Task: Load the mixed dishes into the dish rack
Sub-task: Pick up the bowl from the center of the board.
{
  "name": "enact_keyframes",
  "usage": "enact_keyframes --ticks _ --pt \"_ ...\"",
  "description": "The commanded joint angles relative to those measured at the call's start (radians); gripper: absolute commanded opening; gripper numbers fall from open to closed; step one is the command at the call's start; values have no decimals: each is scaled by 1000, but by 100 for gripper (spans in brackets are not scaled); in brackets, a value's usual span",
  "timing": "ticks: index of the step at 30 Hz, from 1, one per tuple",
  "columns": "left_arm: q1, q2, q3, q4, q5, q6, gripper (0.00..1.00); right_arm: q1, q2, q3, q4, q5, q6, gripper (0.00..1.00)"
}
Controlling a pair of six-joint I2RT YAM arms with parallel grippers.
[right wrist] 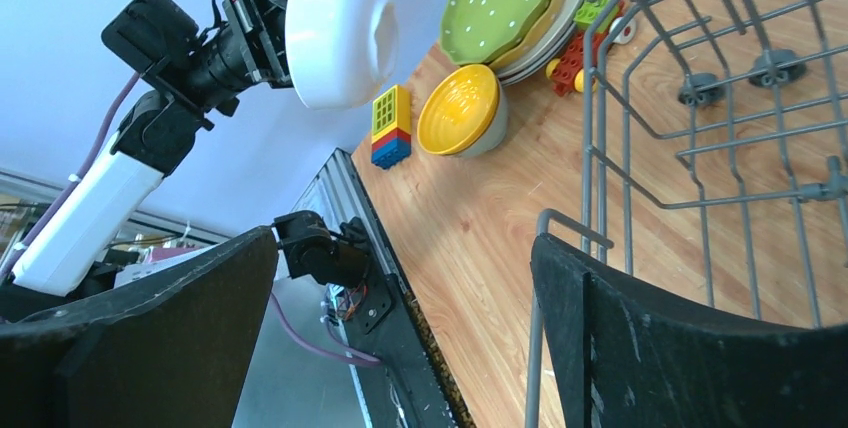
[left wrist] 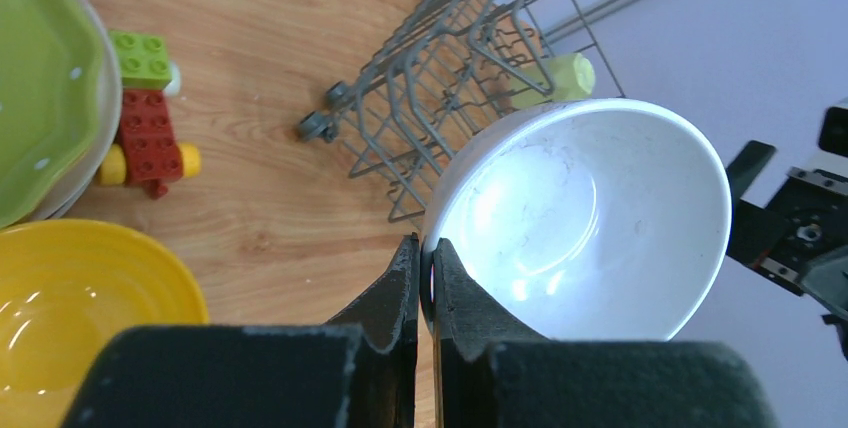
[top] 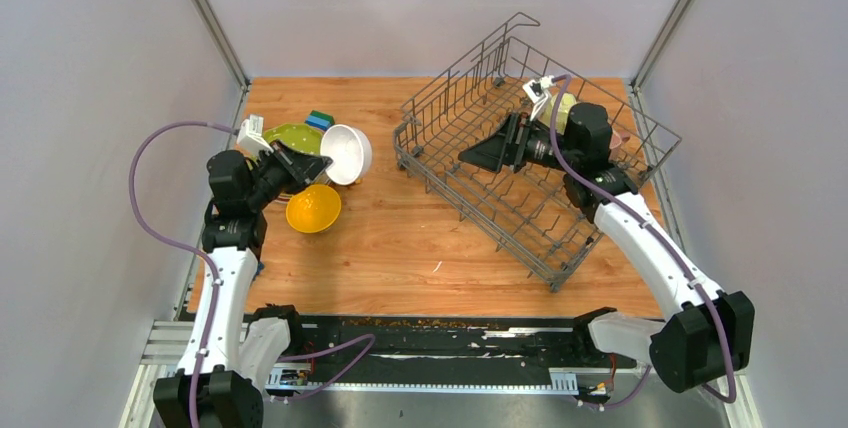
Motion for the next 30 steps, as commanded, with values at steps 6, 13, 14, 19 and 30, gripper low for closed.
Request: enact_keyframes --ticks 6,13,14,19,30 --pt "-24 0 -25 247 119 -98 0 112 42 71 73 2 -2 100" --pt "-121 33 -20 269 57 -109 0 207 64 114 46 100 -46 98" --pt "-141 38 -20 281 54 -119 0 219 69 124 35 119 -54 97" --pt "-184 62 -30 338 52 -152 0 264 123 184 -16 156 -61 94" --pt "-217 93 -31 397 69 -168 0 310 251 271 1 100 20 99"
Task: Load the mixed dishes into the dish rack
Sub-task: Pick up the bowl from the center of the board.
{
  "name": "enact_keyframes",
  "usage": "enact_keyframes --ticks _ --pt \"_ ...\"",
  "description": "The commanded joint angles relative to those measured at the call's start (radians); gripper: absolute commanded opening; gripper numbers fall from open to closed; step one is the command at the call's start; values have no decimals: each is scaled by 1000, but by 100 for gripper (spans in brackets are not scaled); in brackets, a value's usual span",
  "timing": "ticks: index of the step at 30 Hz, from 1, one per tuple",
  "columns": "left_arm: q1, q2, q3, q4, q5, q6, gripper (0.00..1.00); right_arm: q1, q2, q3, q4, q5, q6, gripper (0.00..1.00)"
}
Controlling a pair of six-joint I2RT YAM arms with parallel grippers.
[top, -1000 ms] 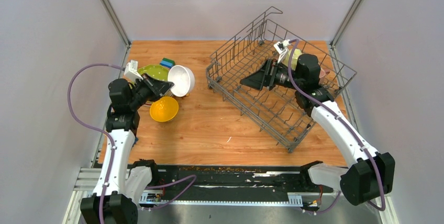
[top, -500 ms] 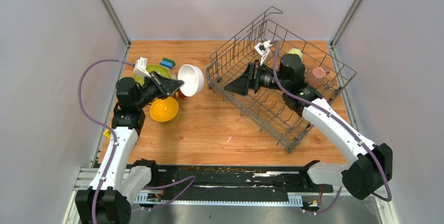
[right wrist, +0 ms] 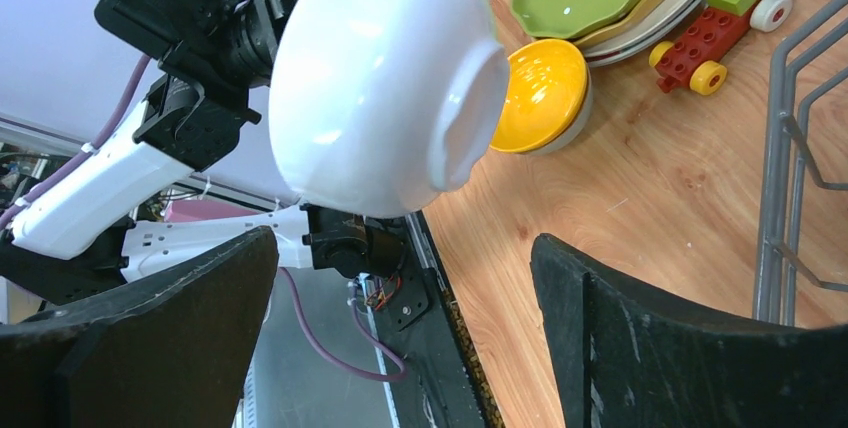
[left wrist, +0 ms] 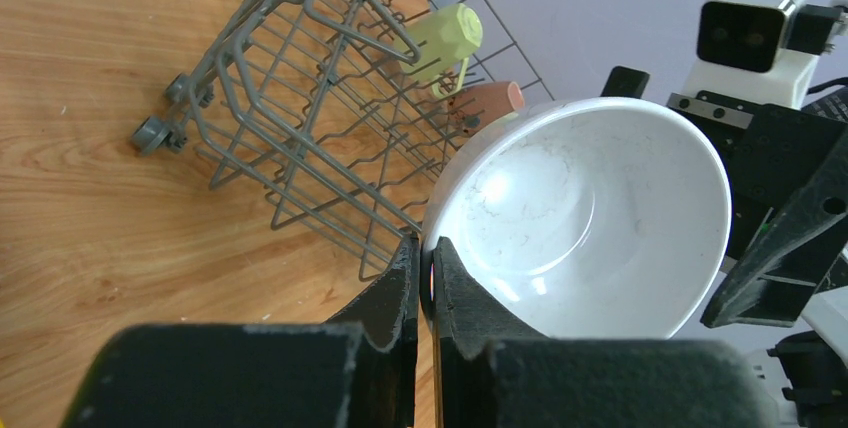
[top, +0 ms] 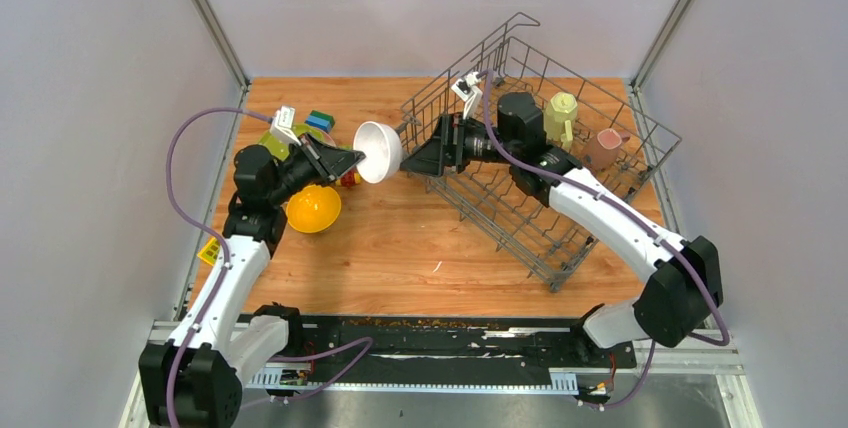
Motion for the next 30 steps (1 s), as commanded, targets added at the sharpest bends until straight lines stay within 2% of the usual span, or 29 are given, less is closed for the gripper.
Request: enact_keyframes --ticks 1,7,11,14,15,18,21,23,27,28,30 --pt "-13 4 8 87 17 -17 0 11 38 74 19 -25 31 98" --pt "-25 24 12 98 25 -17 0 19 91 93 79 -68 86 88" --pt "-29 36 14 106 31 -18 0 22 104 98 98 -63 101 86" --pt "-33 39 14 109 38 -19 0 22 112 101 110 -65 95 73" --pt "-34 39 12 109 38 -18 0 22 114 102 114 -68 93 72" --pt "-37 41 9 109 42 -18 0 22 129 118 115 -96 78 73" --pt "-42 46 11 102 39 -10 0 22 142 128 115 -95 92 83" --pt "-45 48 13 101 38 -7 0 22 148 135 115 -93 94 83" --pt "-47 55 16 101 37 -3 0 22 155 142 115 -93 97 73" --pt "-49 59 15 101 37 -3 0 22 157 142 115 -94 99 60" --pt "-50 59 14 100 37 -2 0 22 155 141 115 -98 99 56"
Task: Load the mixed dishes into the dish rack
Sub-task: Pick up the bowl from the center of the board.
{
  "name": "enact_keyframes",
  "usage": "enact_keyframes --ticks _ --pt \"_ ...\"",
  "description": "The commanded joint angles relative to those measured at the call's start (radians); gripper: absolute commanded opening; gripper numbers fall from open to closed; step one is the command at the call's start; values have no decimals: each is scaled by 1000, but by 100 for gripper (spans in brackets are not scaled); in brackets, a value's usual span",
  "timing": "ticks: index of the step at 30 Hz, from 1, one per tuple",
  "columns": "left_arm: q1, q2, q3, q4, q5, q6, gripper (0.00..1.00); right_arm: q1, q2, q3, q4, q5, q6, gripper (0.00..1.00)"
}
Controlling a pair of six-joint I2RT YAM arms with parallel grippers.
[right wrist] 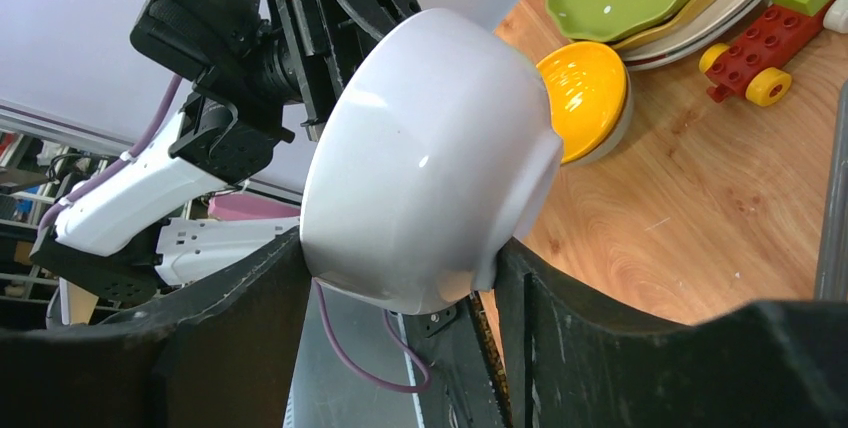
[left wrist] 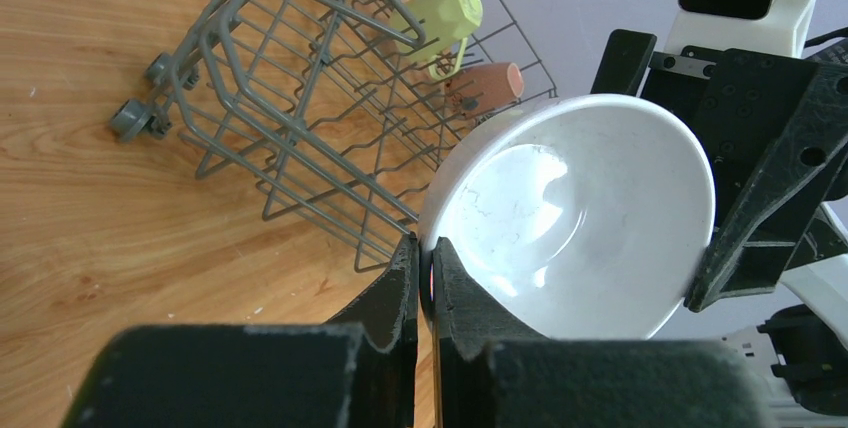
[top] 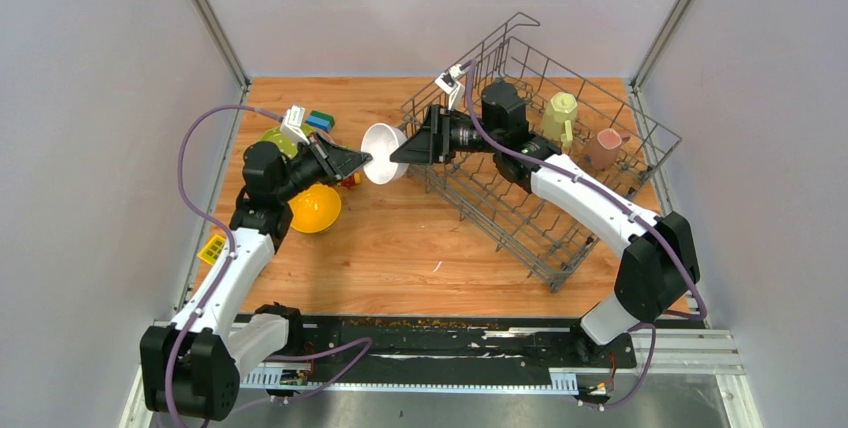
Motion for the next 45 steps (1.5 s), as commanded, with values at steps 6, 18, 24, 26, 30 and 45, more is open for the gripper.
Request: enact_keyframes --ticks 6,18,24,26,30,45 --pt "-12 0 12 65 21 4 0 6 5 41 52 -28 8 53" --pt "-15 11 18 63 19 7 0 6 14 43 44 -34 10 38" --pt "-17 16 32 22 22 26 8 6 24 46 23 -23 3 29" --pt "-17 19 37 2 22 35 17 6 20 44 14 -1 -3 29" --pt "-17 27 51 -35 23 57 27 6 4 38 -9 45 -23 26" --pt "-17 18 60 -113 7 105 55 6 -27 20 -30 123 -51 23"
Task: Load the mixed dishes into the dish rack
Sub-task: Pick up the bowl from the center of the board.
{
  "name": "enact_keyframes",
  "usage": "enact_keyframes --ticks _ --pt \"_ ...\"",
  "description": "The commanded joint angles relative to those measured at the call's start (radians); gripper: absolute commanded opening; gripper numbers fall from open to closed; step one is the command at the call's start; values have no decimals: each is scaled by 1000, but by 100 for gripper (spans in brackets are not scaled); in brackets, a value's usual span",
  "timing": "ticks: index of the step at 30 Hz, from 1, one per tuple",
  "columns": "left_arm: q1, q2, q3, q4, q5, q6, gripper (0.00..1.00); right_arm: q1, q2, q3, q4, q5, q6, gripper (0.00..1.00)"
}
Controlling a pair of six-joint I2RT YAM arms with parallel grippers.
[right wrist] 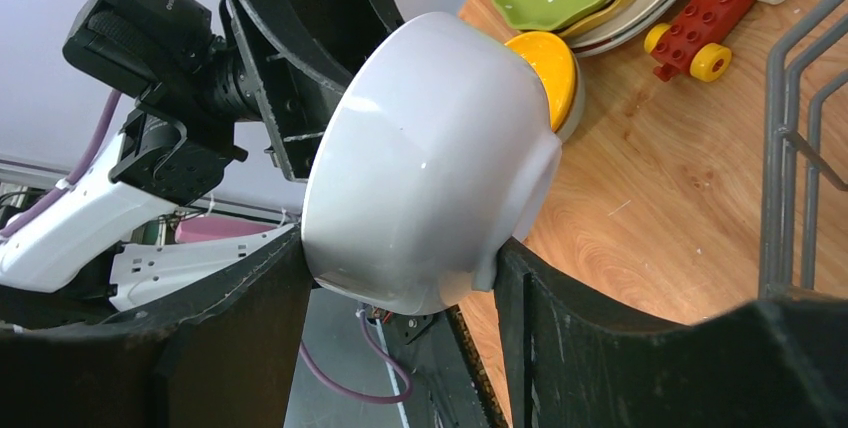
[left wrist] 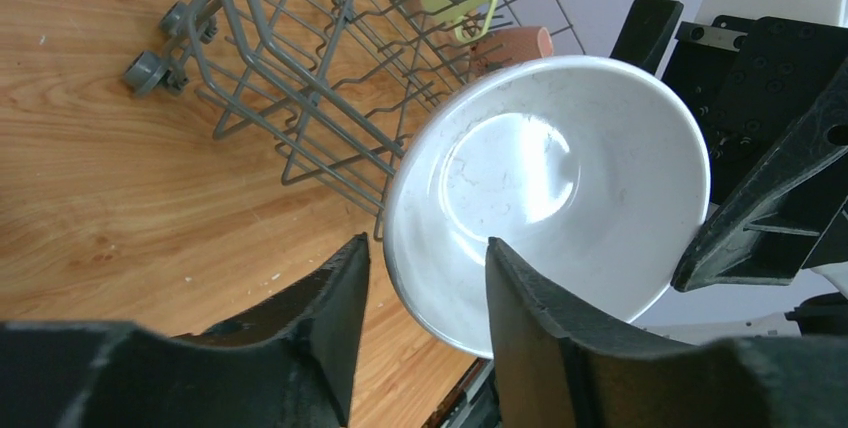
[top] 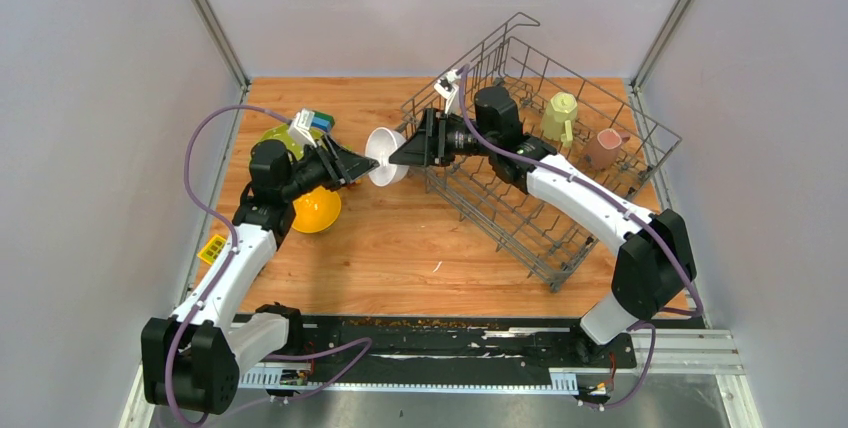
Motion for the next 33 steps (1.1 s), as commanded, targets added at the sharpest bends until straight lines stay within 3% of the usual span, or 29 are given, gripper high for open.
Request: enact_keyframes --ticks 1,10,17,27,33 --pt "-6 -17 49 -36 -3 51 56 3 -49 17 7 45 -27 22" --pt "-6 -53 50 -78 -56 73 71 3 -102 1 -17 113 -49 21" --pt "-6 -90 55 -122 -116 93 80 -5 -205 -14 -56 250 -130 21" --pt "-6 -104 54 -170 -154 104 83 -109 -326 -53 -107 480 -298 21" --pt "-4 -100 52 -178 -152 111 84 -235 -332 -53 -125 515 -411 23"
